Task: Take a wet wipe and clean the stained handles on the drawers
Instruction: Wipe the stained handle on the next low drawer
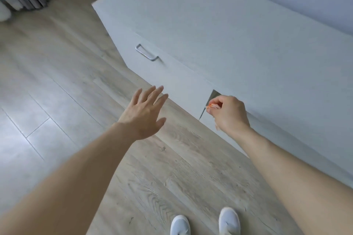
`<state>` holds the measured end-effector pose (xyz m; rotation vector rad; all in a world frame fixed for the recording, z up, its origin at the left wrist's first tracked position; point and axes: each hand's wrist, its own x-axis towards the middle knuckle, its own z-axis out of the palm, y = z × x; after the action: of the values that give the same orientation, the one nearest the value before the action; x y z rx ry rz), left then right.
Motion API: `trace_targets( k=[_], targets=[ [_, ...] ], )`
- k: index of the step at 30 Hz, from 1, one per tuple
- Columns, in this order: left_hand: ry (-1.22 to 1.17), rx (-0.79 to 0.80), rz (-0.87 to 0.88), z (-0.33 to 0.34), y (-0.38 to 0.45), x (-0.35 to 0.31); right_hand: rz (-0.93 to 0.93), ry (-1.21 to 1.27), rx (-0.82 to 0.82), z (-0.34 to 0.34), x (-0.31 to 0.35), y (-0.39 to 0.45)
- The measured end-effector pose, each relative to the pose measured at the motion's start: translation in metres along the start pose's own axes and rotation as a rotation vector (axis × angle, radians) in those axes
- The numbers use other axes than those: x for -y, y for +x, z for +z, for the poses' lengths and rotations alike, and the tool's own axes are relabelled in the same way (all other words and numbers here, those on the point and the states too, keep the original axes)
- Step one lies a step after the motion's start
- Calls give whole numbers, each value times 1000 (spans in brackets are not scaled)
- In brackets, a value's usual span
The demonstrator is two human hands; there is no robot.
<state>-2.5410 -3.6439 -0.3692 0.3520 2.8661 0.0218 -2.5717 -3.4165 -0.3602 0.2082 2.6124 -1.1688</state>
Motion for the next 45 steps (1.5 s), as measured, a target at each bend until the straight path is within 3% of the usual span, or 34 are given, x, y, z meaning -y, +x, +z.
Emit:
trace_targets(
  k=[10, 19, 22, 26, 32, 38, 45],
  targets=[
    [106, 66, 32, -37, 115, 80, 40, 109, -40, 14, 73, 117],
    [209, 294, 22, -28, 207, 145, 131, 85, -86, 52, 102, 197],
    [213, 313, 97, -18, 210, 164, 143, 47, -137, 71, 118, 210],
    [202, 221, 272, -11, 214, 197, 173, 60, -212, 102, 149, 222],
    [271, 215, 381, -17, 219, 276, 312, 188, -474, 162, 187, 211],
    [288, 54, 489, 9, 231, 312, 374, 312, -714, 216, 191, 199],
    [100, -592, 577, 89, 264, 302, 164, 426, -1049, 249, 151, 194]
  ],
)
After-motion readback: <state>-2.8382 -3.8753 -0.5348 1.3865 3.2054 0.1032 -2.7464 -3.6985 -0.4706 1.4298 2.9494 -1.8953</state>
